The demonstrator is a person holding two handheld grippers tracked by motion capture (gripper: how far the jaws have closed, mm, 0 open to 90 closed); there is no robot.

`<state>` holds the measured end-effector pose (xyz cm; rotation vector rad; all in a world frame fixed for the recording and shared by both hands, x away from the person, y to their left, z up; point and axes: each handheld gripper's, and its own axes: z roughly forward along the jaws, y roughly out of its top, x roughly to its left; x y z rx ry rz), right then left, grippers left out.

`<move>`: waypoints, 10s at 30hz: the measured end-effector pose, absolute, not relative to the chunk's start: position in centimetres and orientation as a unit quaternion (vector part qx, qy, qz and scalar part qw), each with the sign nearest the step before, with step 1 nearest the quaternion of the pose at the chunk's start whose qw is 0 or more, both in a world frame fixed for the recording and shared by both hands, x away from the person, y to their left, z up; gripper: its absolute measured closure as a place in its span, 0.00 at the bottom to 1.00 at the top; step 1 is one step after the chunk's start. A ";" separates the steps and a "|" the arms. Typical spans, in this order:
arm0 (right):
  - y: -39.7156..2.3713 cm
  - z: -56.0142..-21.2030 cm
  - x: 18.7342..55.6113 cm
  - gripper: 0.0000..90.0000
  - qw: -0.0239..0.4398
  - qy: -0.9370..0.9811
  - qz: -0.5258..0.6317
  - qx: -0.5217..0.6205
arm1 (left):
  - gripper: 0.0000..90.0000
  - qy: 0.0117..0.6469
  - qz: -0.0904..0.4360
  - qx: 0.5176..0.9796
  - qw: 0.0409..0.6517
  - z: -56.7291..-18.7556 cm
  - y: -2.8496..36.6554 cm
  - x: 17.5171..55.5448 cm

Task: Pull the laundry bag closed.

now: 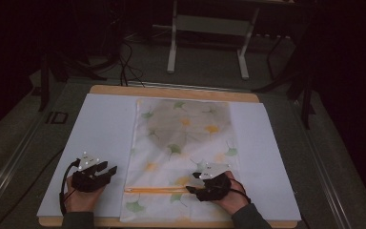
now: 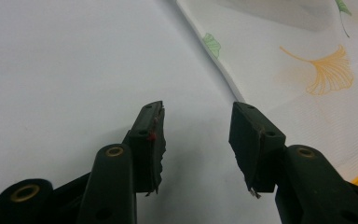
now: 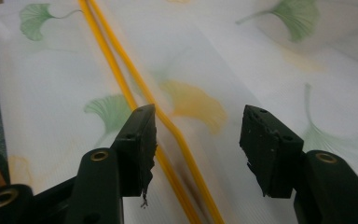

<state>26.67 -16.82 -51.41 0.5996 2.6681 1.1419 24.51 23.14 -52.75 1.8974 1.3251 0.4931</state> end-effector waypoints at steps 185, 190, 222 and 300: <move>-0.7 -51.6 26.5 0.94 0.034 0.914 0.404 0.031 | 0.98 0.431 -0.027 0.818 0.381 -53.8 18.4 22.1; -1.0 -52.1 26.7 0.94 0.031 0.915 0.400 0.035 | 0.98 0.432 -0.028 0.816 0.384 -53.8 18.6 22.1; -1.4 -53.1 26.7 0.95 0.051 0.928 0.368 0.033 | 0.98 0.436 -0.013 0.813 0.387 -53.6 19.2 22.1; -5.5 -52.5 26.6 0.95 0.058 0.950 0.300 0.059 | 0.98 0.435 -0.007 0.803 0.408 -53.1 19.9 21.7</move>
